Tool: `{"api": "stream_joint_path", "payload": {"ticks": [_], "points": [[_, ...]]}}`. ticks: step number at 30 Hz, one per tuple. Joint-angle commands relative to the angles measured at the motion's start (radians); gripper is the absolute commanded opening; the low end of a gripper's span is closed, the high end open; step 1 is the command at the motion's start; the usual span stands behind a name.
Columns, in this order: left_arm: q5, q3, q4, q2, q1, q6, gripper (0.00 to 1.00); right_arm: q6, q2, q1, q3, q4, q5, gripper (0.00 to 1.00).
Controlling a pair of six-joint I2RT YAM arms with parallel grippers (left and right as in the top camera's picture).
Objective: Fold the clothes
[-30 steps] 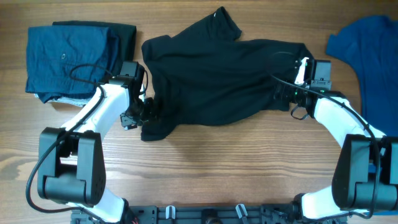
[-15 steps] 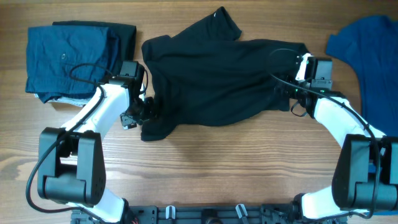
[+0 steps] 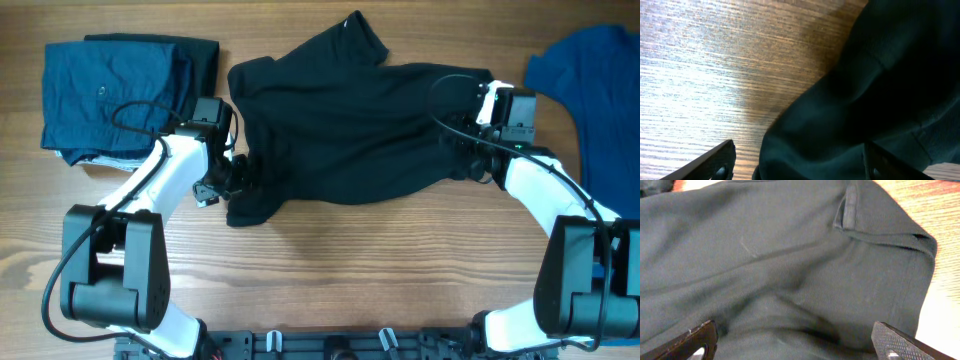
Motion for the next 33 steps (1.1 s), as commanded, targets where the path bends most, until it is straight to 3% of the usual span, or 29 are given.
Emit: {"api": "stream_joint_path", "payload": {"ticks": [1,8,13,17,21,24,33], "points": [[0.012,-0.008,0.004,0.007,0.007,0.009,0.81,-0.014,0.003,-0.001,0.015,-0.007,-0.009,0.99],[0.012,-0.008,0.003,0.007,0.007,0.009,0.82,-0.013,0.0,-0.001,0.079,-0.101,-0.027,0.99],[0.012,-0.008,0.003,0.007,0.007,0.009,0.82,-0.013,-0.002,-0.001,0.199,-0.411,-0.047,0.99],[0.012,-0.008,0.003,0.007,0.007,0.009,0.82,0.105,-0.005,-0.001,0.244,-0.711,-0.051,0.88],[0.012,-0.008,0.004,0.007,0.007,0.009,0.82,0.155,0.0,0.0,0.212,-0.854,-0.055,0.62],[0.012,-0.008,0.003,0.007,0.007,0.009,0.82,0.163,0.002,0.0,0.165,-0.848,-0.066,0.41],[0.012,-0.008,-0.011,0.007,0.007,0.009,0.82,0.251,0.002,0.0,-0.011,-0.579,-0.055,0.31]]}}
